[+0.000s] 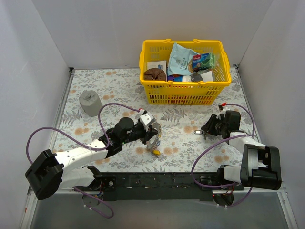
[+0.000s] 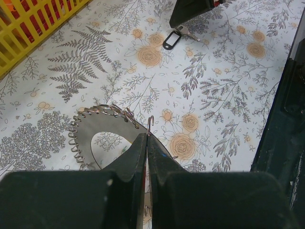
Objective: Put the keys on the keyring
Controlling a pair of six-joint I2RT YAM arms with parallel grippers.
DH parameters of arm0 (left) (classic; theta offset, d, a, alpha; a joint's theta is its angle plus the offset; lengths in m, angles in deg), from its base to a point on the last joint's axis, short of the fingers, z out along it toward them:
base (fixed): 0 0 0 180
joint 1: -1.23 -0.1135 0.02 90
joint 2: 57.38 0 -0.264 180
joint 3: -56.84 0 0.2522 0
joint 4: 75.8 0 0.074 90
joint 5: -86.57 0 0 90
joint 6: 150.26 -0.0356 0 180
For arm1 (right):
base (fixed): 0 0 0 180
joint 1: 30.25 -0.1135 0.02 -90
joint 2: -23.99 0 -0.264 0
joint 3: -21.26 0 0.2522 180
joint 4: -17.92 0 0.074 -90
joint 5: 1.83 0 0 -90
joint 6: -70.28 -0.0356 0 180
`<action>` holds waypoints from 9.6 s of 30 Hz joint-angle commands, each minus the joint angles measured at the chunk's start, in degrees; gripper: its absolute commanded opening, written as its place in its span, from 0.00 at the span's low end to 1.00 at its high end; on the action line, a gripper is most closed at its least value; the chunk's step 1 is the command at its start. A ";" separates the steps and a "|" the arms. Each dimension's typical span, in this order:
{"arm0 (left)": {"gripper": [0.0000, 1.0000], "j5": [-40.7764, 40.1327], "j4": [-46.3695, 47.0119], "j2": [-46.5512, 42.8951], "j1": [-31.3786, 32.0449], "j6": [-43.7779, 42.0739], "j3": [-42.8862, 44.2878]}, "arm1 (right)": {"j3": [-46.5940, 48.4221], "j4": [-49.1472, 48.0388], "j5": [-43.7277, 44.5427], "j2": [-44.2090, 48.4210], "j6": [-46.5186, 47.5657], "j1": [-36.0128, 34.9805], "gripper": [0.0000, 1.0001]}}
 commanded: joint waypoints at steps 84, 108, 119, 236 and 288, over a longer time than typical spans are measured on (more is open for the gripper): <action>0.00 1.60 0.29 0.91 0.34 1.69 2.74 | 2.20 19.02 2.38 6.88 -0.32 -3.13 0.33; 0.00 -0.34 -1.47 -2.08 0.34 1.16 1.25 | 10.99 10.93 3.96 -3.34 -5.33 -19.65 0.31; 0.00 0.10 -1.12 -0.59 0.34 0.81 2.13 | 16.09 19.45 12.22 -1.29 -1.90 -25.17 0.36; 0.00 -0.42 -2.43 -1.56 0.34 1.17 1.42 | 25.93 22.09 32.18 -17.55 -1.37 -42.50 0.45; 0.00 -1.56 -3.49 -2.61 0.34 1.78 1.25 | 20.74 5.31 2.48 -14.39 10.23 -35.65 0.43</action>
